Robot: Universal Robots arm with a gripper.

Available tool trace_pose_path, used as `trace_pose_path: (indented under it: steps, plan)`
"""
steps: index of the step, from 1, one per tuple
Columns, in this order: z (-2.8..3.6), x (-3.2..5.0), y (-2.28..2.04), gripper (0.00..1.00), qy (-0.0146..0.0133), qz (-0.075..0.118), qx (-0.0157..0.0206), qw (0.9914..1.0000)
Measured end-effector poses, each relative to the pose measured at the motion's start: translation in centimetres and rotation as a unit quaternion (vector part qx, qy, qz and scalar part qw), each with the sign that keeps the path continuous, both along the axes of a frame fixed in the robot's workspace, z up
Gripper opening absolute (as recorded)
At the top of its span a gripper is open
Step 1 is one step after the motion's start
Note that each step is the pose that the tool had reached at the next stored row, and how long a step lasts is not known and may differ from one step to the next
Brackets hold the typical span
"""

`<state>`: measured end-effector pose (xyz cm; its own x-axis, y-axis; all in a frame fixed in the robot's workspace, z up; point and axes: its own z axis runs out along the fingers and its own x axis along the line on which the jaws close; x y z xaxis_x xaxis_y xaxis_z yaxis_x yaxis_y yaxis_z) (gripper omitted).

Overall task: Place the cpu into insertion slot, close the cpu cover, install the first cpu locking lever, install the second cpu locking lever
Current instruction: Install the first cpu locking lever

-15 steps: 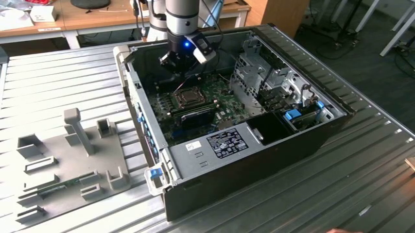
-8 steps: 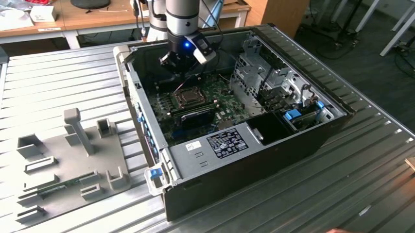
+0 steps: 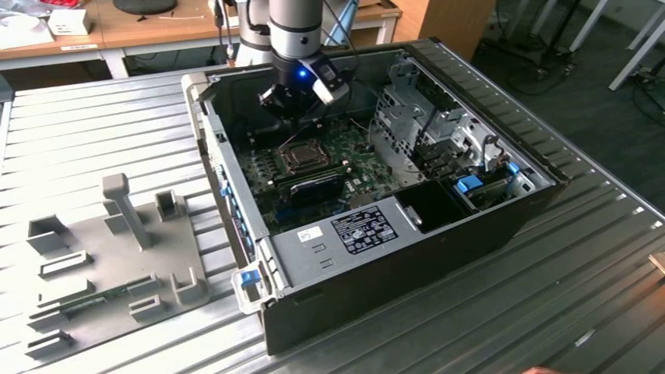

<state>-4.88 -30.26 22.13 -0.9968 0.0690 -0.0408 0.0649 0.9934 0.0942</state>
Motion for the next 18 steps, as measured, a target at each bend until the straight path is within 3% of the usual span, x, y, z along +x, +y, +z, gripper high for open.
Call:
trace_pose_path:
  steps: [18]
  plan:
    - [-0.13, 0.22, 0.00, 0.11, 0.0000, -0.006, 0.0000, 0.99998]
